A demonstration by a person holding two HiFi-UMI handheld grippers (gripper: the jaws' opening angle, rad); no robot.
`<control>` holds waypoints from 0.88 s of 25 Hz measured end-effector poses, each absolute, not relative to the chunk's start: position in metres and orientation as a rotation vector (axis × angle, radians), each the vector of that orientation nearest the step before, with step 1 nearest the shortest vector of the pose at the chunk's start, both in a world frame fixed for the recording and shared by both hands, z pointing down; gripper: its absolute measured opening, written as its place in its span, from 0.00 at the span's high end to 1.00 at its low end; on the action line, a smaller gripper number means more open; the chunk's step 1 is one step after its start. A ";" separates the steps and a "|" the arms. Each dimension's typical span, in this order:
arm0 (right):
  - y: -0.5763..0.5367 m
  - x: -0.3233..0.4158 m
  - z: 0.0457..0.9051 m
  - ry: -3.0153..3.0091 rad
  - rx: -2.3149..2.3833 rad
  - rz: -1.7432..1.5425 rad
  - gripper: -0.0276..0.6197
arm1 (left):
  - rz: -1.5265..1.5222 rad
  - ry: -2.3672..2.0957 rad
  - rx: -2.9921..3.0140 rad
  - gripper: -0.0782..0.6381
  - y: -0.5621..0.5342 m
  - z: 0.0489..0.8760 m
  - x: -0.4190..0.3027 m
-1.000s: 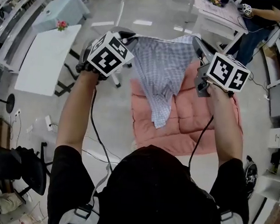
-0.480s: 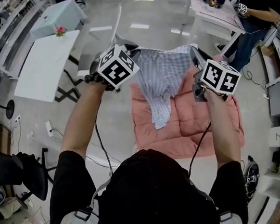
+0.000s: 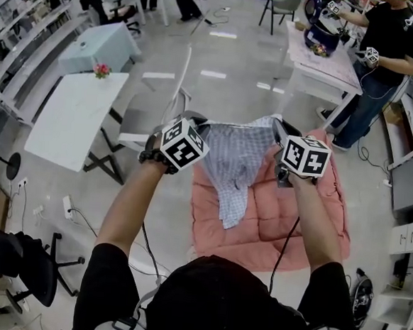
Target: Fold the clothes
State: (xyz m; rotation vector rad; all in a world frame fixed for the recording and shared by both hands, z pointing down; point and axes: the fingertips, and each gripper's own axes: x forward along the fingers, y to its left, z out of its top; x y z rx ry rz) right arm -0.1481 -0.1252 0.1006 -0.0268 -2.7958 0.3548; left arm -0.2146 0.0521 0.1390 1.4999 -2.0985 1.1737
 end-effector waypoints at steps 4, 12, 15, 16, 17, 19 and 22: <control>-0.130 -0.166 0.082 -2.834 -0.009 0.182 0.90 | 1.211 -2.129 1.482 0.84 0.044 0.121 -0.232; -0.120 -0.155 0.092 -2.814 0.001 0.200 0.90 | 1.170 -2.088 1.525 0.84 0.053 0.131 -0.225; -0.118 -0.137 0.115 -2.764 0.040 0.225 0.90 | 1.143 -2.023 1.578 0.84 0.058 0.157 -0.202; -0.117 -0.128 0.126 -2.741 0.061 0.252 0.90 | 1.144 -1.996 1.596 0.84 0.060 0.168 -0.192; -0.117 -0.115 0.138 -2.717 0.090 0.291 0.90 | 1.144 -1.966 1.619 0.84 0.061 0.178 -0.181; -0.114 -0.084 0.163 -2.669 0.168 0.380 0.90 | 1.135 -1.897 1.675 0.84 0.063 0.202 -0.155; -0.104 -0.030 0.212 -2.576 0.311 0.499 0.90 | 1.133 -1.775 1.762 0.84 0.073 0.244 -0.107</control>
